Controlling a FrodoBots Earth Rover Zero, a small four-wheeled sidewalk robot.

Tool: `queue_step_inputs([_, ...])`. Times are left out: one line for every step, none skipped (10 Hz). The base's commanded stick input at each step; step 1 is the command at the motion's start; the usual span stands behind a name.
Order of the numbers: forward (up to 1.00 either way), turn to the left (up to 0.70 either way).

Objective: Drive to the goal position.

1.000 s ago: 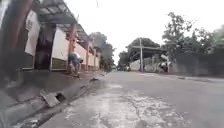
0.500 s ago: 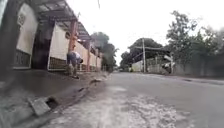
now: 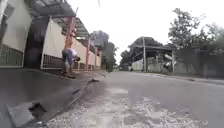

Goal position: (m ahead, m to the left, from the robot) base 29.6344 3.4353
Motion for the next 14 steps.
queue_step_inputs([0.7, 0.0])
queue_step_inputs([0.7, 0.0])
queue_step_inputs([0.7, -0.02])
queue_step_inputs([0.7, -0.06])
queue_step_inputs([0.7, -0.3])
queue_step_inputs([0.7, -0.33])
queue_step_inputs([0.7, -0.35])
queue_step_inputs([0.7, -0.35])
queue_step_inputs([0.7, -0.22])
queue_step_inputs([0.7, -0.08])
queue_step_inputs([0.7, 0.0])
queue_step_inputs([0.7, 0.0])
queue_step_inputs([0.7, 0.0])
queue_step_inputs([0.7, 0.0])
